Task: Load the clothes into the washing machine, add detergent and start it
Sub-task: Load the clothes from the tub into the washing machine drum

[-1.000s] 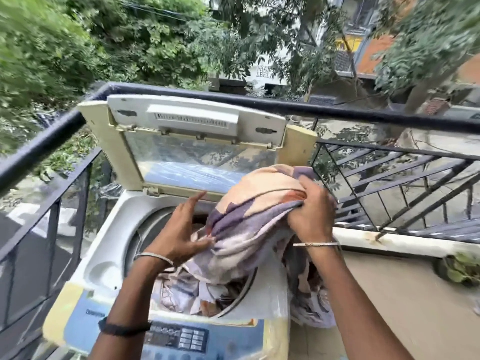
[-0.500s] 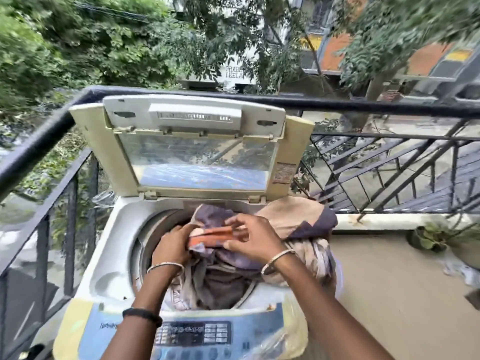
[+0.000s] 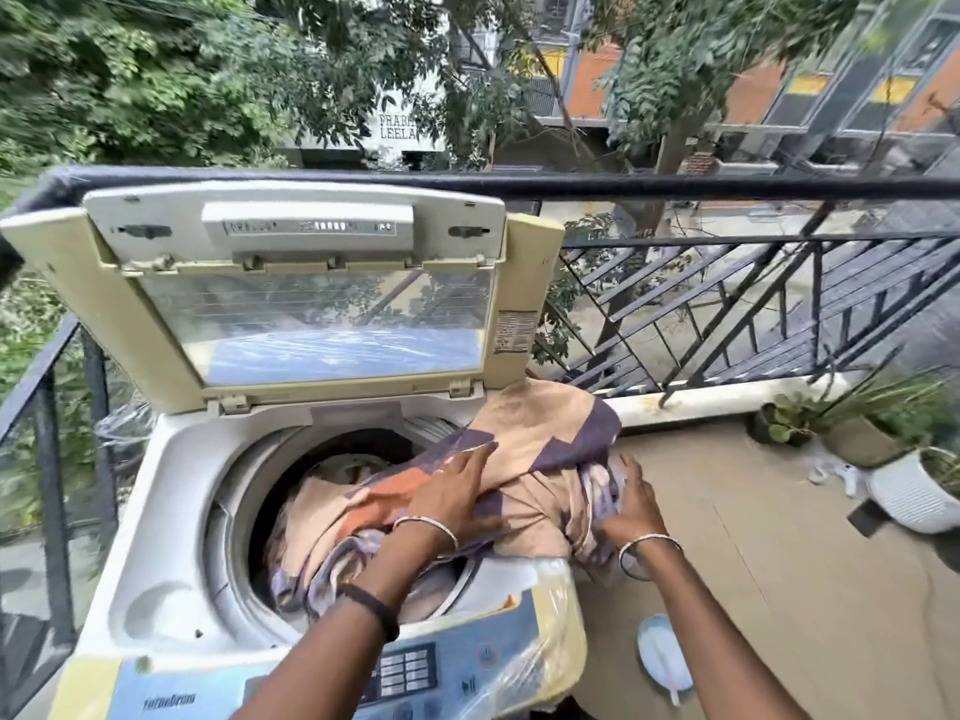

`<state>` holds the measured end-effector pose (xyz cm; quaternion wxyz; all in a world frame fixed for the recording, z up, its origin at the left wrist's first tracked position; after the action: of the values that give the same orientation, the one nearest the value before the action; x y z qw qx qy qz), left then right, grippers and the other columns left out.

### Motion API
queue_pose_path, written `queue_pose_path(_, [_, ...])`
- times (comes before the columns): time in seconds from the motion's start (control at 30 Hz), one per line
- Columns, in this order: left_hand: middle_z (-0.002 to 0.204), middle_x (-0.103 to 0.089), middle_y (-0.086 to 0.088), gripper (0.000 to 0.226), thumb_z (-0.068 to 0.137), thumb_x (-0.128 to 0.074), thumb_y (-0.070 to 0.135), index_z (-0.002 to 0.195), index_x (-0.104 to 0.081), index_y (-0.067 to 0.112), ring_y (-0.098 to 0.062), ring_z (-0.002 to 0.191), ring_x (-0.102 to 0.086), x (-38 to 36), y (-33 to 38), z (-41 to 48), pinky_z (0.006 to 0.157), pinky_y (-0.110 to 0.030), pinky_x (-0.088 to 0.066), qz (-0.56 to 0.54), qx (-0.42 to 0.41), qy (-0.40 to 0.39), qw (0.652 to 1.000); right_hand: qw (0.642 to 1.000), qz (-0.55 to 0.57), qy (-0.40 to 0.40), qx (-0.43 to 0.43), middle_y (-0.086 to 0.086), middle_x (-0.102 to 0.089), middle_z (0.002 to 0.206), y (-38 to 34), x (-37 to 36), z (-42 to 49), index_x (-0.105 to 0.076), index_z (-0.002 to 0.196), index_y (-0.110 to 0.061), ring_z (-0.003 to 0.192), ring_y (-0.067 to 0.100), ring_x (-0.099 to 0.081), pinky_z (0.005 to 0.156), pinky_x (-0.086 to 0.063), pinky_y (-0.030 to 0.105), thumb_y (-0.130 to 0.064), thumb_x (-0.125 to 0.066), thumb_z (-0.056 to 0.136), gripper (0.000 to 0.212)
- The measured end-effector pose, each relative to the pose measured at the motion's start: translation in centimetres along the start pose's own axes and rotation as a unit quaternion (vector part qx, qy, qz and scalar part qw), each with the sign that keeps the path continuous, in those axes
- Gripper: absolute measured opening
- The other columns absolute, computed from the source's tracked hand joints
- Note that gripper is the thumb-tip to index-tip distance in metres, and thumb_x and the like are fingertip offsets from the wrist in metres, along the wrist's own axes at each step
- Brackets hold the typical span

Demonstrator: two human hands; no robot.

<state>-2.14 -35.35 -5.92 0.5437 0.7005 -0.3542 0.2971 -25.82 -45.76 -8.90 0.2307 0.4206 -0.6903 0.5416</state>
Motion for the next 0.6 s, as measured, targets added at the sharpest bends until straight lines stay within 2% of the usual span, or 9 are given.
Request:
queue_pose_path(0.1, [0.151, -0.037, -0.006, 0.108, 0.070, -0.073, 0.038, 0.153, -0.004, 0.029, -0.027, 0.134, -0.042, -2.0, 0.2, 1.2, 0.104, -0.038, -0.041, 0.031, 0.016, -0.024, 0.999, 0.995, -0.045, -0.090, -0.003, 0.010, -0.023, 0.158, 2.9, -3.7, 2.4, 0.016, 0.152, -0.031, 0.137, 0.034, -0.039, 0.107, -0.042, 0.042, -0.026, -0.084, 0.037, 0.152])
queue_pose_path(0.17, [0.144, -0.048, -0.010, 0.096, 0.076, -0.065, 0.029, 0.153, -0.007, 0.029, -0.030, 0.125, -0.052, -2.4, -0.1, 1.4, 0.095, -0.038, -0.046, 0.043, 0.055, -0.018, 0.997, 0.991, -0.014, -0.129, -0.015, 0.009, -0.022, 0.159, 2.4, -4.6, 2.6, 0.023, 0.149, -0.033, 0.133, 0.035, -0.046, 0.104, -0.045, 0.044, -0.017, -0.084, 0.042, 0.152])
queue_pose_path(0.2, [0.142, -0.050, -0.009, 0.086, 0.080, -0.061, 0.024, 0.153, -0.015, 0.029, -0.030, 0.124, -0.053, -2.4, -0.2, 1.6, 0.093, -0.037, -0.045, 0.045, 0.065, -0.006, 0.997, 0.990, 0.001, -0.139, -0.016, 0.010, -0.027, 0.156, 1.5, -4.8, 2.3, 0.016, 0.153, -0.026, 0.132, 0.035, -0.047, 0.104, -0.044, 0.039, -0.008, -0.079, 0.053, 0.138])
queue_pose_path(0.27, [0.138, -0.056, -0.003, 0.063, 0.083, -0.055, 0.022, 0.143, -0.038, 0.032, -0.027, 0.123, -0.055, -2.3, -0.6, 1.8, 0.092, -0.036, -0.045, 0.048, 0.072, 0.022, 0.996, 0.993, 0.048, -0.105, -0.011, 0.010, -0.046, 0.144, 0.2, -4.5, 2.2, -0.020, 0.153, -0.012, 0.131, 0.031, -0.048, 0.103, -0.039, 0.031, -0.007, -0.066, 0.066, 0.099])
queue_pose_path(0.37, [0.122, -0.067, -0.001, 0.040, 0.082, -0.053, 0.028, 0.121, -0.058, 0.033, -0.027, 0.115, -0.060, -1.9, -1.6, 1.6, 0.086, -0.036, -0.049, 0.028, 0.091, 0.060, 0.994, 0.990, 0.141, -0.010, -0.013, 0.009, -0.065, 0.093, -1.2, -2.8, 2.0, -0.063, 0.106, -0.006, 0.095, 0.031, -0.062, 0.074, -0.039, 0.025, -0.016, -0.054, 0.065, 0.044])
queue_pose_path(0.47, [0.103, -0.070, -0.005, 0.023, 0.081, -0.054, 0.030, 0.101, -0.063, 0.025, -0.030, 0.102, -0.064, 0.1, -1.9, 0.9, 0.074, -0.037, -0.047, 0.013, 0.101, 0.124, 0.987, 0.987, 0.150, 0.039, 0.034, -0.001, -0.046, 0.052, -4.3, 0.3, 1.4, -0.054, 0.069, -0.008, 0.063, 0.022, -0.041, 0.052, -0.027, 0.026, -0.022, -0.051, 0.059, 0.017])
queue_pose_path(0.53, [0.087, -0.063, -0.005, 0.013, 0.081, -0.055, 0.029, 0.089, -0.062, 0.020, -0.031, 0.090, -0.063, 2.5, -2.2, -0.1, 0.066, -0.037, -0.041, -0.004, 0.110, 0.179, 0.978, 0.982, 0.163, 0.049, 0.083, 0.006, -0.038, 0.045, -6.6, 1.8, 1.4, -0.054, 0.064, -0.005, 0.051, 0.012, -0.041, 0.050, -0.034, 0.018, -0.019, -0.060, 0.065, 0.015])
queue_pose_path(0.57, [0.079, -0.056, -0.002, 0.008, 0.081, -0.056, 0.027, 0.081, -0.060, 0.020, -0.030, 0.082, -0.062, 4.0, -2.4, -0.7, 0.063, -0.036, -0.036, -0.017, 0.117, 0.208, 0.971, 0.981, 0.146, 0.067, 0.107, 0.006, -0.038, 0.046, -7.8, 2.5, 1.5, -0.055, 0.063, -0.006, 0.055, 0.012, -0.030, 0.050, -0.034, 0.018, -0.018, -0.064, 0.067, 0.016])
queue_pose_path(0.6, [0.074, -0.050, 0.000, 0.008, 0.080, -0.056, 0.026, 0.073, -0.056, 0.021, -0.028, 0.075, -0.059, 5.3, -2.7, -1.4, 0.060, -0.034, -0.032, -0.033, 0.124, 0.236, 0.963, 0.979, 0.125, 0.085, 0.134, 0.005, -0.037, 0.048, -8.9, 3.0, 1.6, -0.054, 0.063, -0.006, 0.056, 0.004, -0.036, 0.050, -0.033, 0.024, -0.021, -0.065, 0.068, 0.018])
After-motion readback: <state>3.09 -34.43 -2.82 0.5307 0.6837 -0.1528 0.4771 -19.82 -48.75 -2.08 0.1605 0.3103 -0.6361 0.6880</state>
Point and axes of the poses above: each hand's wrist, its own z-axis towards the middle knuckle, its own x-axis out of the back of the hand, y = z × x, the point moved 8 cm from there along z, towards the middle knuckle
